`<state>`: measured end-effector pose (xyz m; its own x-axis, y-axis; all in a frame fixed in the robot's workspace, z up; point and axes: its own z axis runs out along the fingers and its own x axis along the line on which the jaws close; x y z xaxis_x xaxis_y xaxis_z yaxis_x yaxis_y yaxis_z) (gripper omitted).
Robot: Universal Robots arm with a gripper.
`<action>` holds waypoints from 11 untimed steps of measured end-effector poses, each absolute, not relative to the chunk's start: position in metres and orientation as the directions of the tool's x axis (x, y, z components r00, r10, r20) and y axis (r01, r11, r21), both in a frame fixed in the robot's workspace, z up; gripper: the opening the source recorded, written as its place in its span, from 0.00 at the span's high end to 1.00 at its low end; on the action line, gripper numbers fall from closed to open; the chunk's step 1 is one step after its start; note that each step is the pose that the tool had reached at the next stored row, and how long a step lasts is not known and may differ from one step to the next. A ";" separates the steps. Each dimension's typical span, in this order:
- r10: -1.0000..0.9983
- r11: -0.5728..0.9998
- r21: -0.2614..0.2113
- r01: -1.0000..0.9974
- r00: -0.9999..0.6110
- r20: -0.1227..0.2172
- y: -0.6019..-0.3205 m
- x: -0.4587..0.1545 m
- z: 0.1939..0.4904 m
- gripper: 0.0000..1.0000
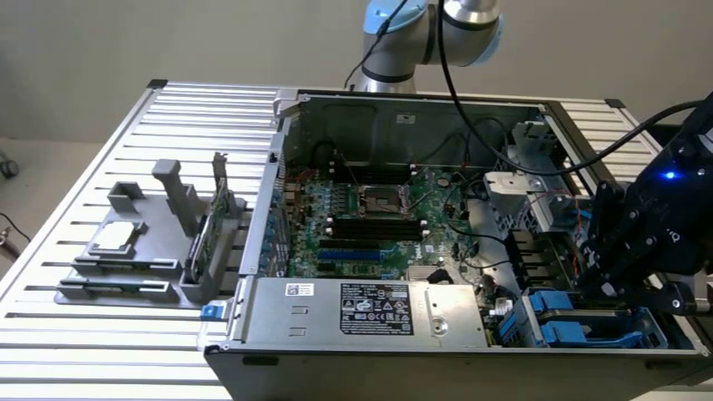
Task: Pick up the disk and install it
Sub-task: 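Insert the second disk wire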
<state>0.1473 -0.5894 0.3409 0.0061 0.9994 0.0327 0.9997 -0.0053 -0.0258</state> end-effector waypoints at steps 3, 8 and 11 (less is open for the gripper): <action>0.999 -0.004 -0.026 1.000 0.005 0.034 -0.589 0.148 0.340 0.84; 0.999 -0.002 -0.026 1.000 0.003 0.038 -0.589 0.148 0.339 0.84; 0.999 -0.001 -0.026 1.000 0.002 0.041 -0.589 0.148 0.338 0.84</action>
